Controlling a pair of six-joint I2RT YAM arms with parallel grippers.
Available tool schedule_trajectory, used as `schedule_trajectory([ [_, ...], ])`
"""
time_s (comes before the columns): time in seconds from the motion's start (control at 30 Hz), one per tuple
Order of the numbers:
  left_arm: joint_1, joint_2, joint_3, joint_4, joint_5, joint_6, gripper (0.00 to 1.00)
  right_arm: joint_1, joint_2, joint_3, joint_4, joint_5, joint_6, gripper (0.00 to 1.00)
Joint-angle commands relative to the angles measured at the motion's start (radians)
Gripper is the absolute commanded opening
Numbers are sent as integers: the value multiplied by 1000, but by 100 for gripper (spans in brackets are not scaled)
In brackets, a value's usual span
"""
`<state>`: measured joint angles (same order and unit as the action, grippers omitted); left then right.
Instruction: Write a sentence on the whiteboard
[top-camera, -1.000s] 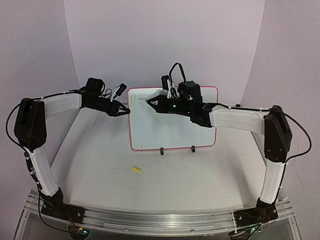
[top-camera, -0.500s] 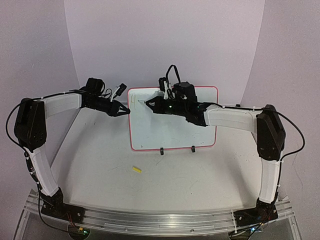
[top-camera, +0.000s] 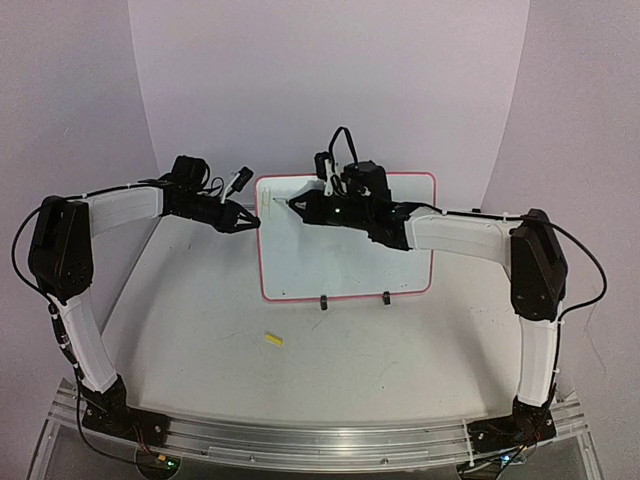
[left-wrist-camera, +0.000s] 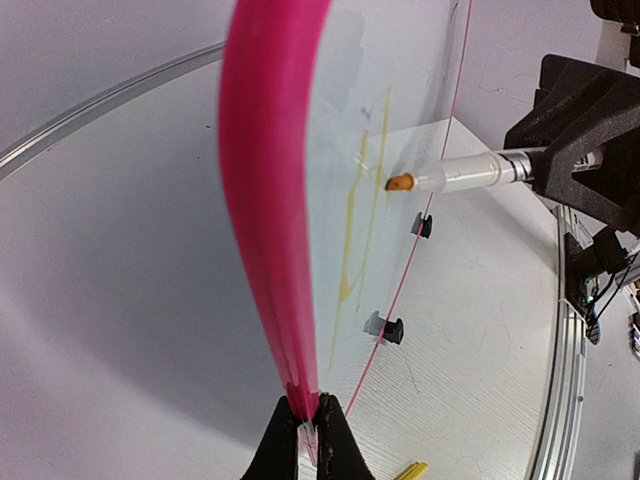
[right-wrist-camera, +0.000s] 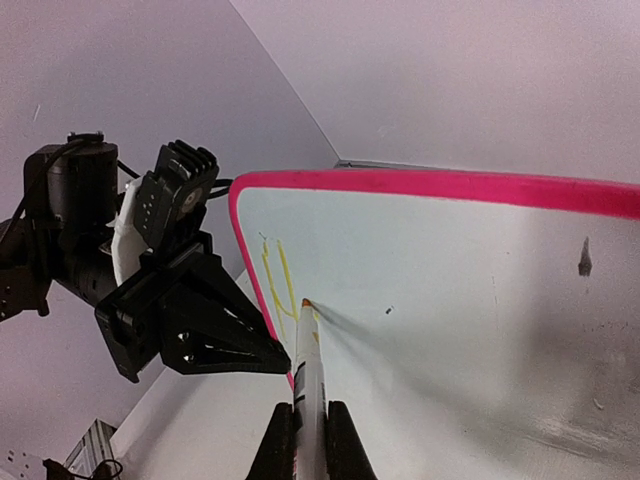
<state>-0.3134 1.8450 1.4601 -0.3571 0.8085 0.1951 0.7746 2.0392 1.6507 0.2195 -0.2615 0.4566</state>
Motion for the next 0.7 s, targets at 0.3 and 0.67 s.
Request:
schedule_trajectory([
  [0.3, -2, -49, 6, 13, -22, 25, 0, -6, 29, 9, -24, -19, -32, 0],
  [0.67, -2, -49, 8, 13, -22, 23, 0, -6, 5, -8, -37, -17, -39, 0],
])
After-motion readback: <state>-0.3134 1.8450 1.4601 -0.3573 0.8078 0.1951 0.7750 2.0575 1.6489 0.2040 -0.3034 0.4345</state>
